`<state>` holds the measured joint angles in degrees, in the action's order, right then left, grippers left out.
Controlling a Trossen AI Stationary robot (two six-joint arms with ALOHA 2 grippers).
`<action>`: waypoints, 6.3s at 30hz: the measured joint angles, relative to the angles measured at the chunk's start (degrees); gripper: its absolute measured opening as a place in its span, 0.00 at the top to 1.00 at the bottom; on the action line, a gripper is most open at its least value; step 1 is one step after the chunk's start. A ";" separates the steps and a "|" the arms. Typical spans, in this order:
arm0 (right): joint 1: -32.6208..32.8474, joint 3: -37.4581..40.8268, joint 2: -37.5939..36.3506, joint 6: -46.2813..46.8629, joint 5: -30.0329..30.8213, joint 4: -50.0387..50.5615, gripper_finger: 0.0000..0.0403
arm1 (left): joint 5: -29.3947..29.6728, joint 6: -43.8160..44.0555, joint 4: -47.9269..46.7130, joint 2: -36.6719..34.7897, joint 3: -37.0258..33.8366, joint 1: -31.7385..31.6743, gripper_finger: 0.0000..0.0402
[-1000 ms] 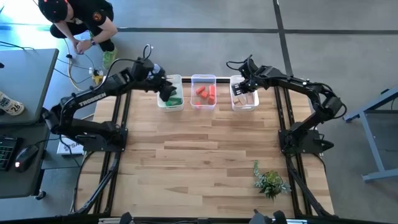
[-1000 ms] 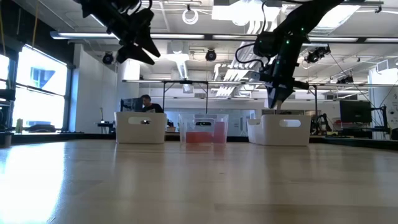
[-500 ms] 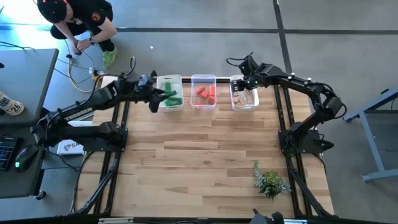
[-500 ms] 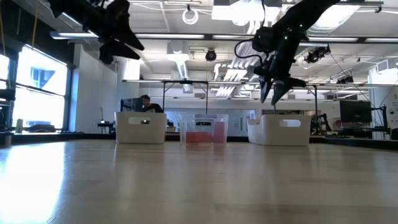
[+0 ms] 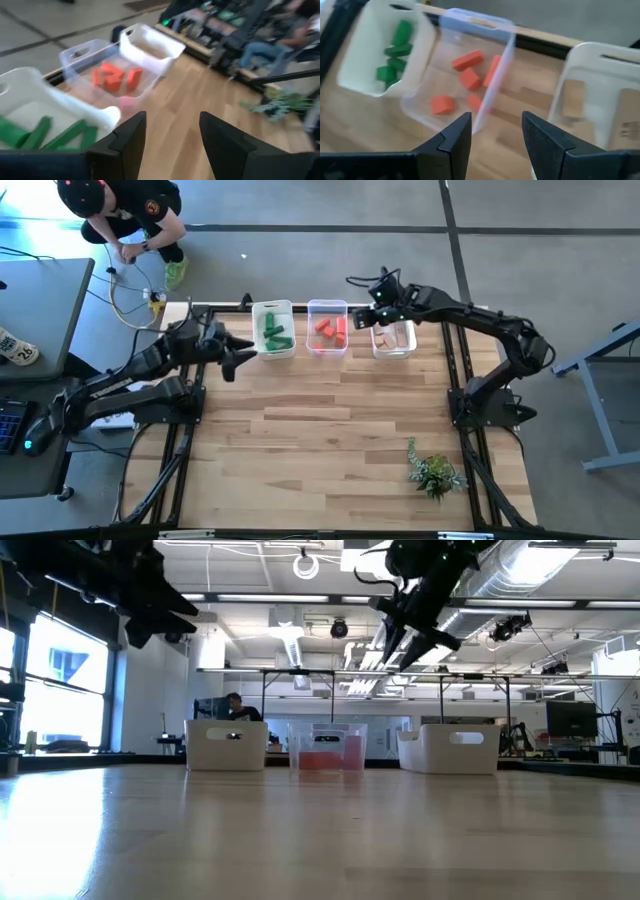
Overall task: Sort & place blocks by color
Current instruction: Return to Home Position
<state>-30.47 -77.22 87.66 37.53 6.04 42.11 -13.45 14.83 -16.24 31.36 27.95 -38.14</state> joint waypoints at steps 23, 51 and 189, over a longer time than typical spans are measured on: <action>24.03 -4.91 -3.44 4.05 10.88 -1.85 0.60 | -11.81 7.53 5.68 -31.33 -19.70 -0.02 0.57; 29.83 35.85 -52.73 -12.72 12.69 -16.86 0.60 | -9.71 2.99 6.61 -30.76 -22.82 -0.14 0.57; 29.76 76.44 -74.10 -13.54 2.34 -43.61 0.60 | -9.76 3.02 6.62 -30.74 -22.78 -0.03 0.57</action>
<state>-0.71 -0.78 13.56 23.99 8.38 -1.50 -23.21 17.85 -9.61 0.62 5.17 -38.17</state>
